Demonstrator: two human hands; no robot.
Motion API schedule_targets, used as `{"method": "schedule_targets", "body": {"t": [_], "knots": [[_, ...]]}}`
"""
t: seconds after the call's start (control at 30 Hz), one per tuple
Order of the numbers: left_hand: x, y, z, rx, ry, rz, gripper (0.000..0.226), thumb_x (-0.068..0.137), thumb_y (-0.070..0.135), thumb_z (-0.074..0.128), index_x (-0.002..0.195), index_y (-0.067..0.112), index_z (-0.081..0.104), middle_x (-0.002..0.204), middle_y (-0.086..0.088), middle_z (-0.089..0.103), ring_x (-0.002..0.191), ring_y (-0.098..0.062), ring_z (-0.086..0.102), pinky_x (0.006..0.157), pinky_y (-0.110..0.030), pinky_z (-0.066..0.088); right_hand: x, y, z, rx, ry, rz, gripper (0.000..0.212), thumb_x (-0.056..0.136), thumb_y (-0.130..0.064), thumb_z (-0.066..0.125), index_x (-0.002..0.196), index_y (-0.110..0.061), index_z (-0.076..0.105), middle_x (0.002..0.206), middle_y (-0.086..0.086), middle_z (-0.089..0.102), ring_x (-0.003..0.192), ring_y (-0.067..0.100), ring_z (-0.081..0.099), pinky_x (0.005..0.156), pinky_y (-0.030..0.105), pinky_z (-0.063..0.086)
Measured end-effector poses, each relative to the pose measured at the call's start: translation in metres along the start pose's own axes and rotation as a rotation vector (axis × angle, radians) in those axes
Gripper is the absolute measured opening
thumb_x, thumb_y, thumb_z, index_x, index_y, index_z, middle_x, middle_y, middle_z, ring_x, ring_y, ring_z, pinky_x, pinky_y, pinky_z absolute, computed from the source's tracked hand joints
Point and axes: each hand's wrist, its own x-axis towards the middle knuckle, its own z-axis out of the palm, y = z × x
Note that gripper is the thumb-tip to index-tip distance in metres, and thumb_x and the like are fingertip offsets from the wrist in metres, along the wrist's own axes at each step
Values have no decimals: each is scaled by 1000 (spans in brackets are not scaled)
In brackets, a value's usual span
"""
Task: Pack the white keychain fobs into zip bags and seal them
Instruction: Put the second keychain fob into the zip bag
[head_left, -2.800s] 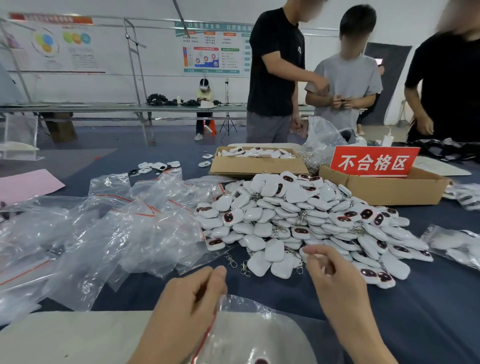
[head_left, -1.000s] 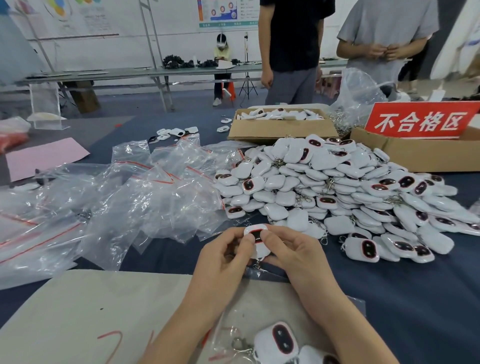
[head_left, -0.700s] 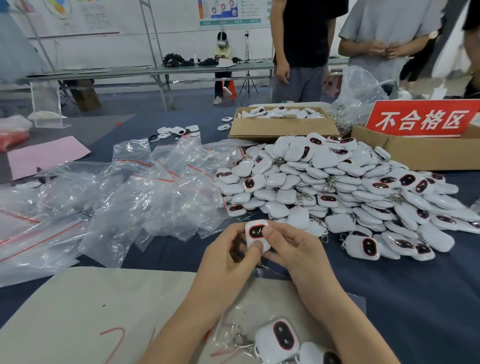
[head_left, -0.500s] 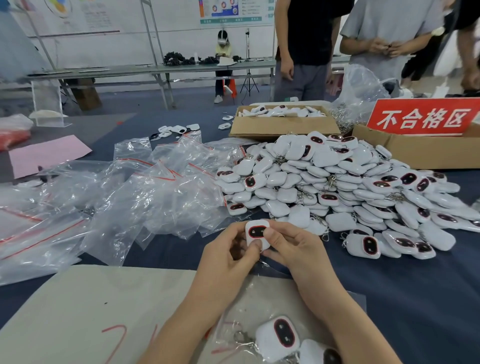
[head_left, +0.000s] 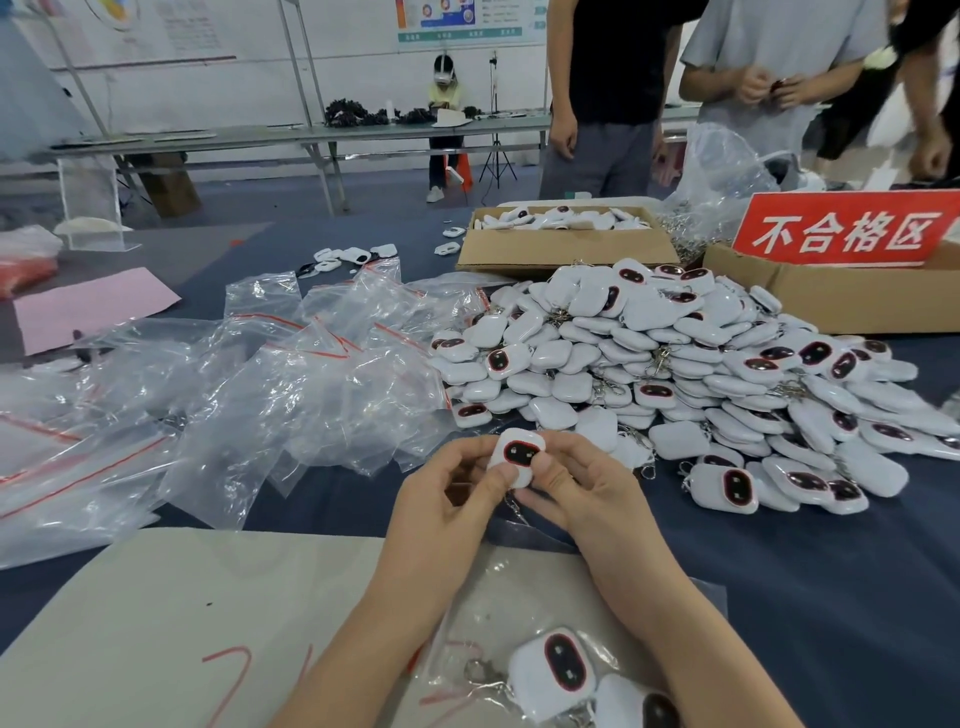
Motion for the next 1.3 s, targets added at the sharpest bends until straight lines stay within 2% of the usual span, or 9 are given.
{"method": "schedule_targets", "body": {"t": [0.1, 0.23, 0.53, 0.67, 0.77, 0.87, 0.97, 1.13, 1.3], "knots": [[0, 0, 0, 116, 44, 110, 18, 95, 15, 70, 107, 28, 73, 98, 12, 70, 93, -9, 67, 81, -18, 50, -3, -1, 2, -54, -49, -38, 22, 99, -18, 59, 120, -23, 64, 107, 3, 74, 105, 16, 71, 89, 27, 58], [-3, 1, 2, 212, 50, 232, 20, 94, 18, 69, 108, 32, 72, 102, 16, 63, 97, -6, 63, 83, -11, 44, -6, -6, 2, -18, -94, -100, 13, 99, -14, 56, 104, -16, 68, 107, 12, 74, 108, 27, 70, 92, 30, 57], [-3, 1, 2, 173, 58, 216, 11, 90, 18, 73, 97, 26, 74, 98, 15, 65, 92, -5, 63, 79, -13, 45, -6, -5, 2, 44, -175, -136, 32, 102, -5, 48, 93, -25, 71, 110, 14, 74, 109, 25, 70, 90, 27, 55], [-3, 2, 1, 90, -13, 121, 18, 94, 35, 67, 111, 30, 71, 109, 11, 69, 103, -9, 67, 86, -21, 52, -4, -2, 1, 47, -186, -140, 18, 100, -14, 51, 98, -22, 67, 127, 6, 69, 120, 23, 65, 97, 26, 53], [0, 1, -4, 24, -62, 8, 28, 95, 47, 61, 119, 33, 68, 104, 9, 74, 94, -7, 69, 82, -18, 52, -3, 3, 0, -16, -194, -127, 26, 103, -7, 47, 98, -26, 65, 141, -8, 59, 131, 14, 56, 103, 24, 48], [4, 0, -8, -39, -62, -66, 30, 95, 31, 66, 125, 33, 65, 110, 14, 74, 99, -4, 68, 87, -21, 53, -4, 3, 0, -14, -223, -113, 26, 104, -4, 46, 109, -24, 62, 137, -6, 63, 128, 15, 58, 100, 22, 49], [3, 1, -5, -57, -55, -27, 36, 94, 6, 68, 113, 37, 66, 106, 16, 74, 98, -2, 68, 84, -13, 50, -4, 0, -1, -9, -132, -105, 21, 101, -11, 56, 120, -19, 61, 120, 3, 73, 116, 19, 67, 94, 22, 53], [5, 1, -5, -67, -15, -3, 44, 90, -3, 70, 90, 42, 71, 89, 5, 74, 79, -5, 65, 76, -17, 51, -3, 0, -1, -12, -63, -102, 19, 98, 1, 55, 108, -11, 66, 105, 6, 77, 102, 17, 73, 84, 17, 54], [5, 2, -4, -89, -19, -3, 51, 88, -5, 71, 83, 45, 72, 79, 16, 73, 74, 1, 64, 72, -11, 49, -4, -1, 0, -77, -72, -135, 29, 98, 0, 55, 98, -23, 72, 111, 0, 76, 108, 17, 71, 94, 23, 53]]}}
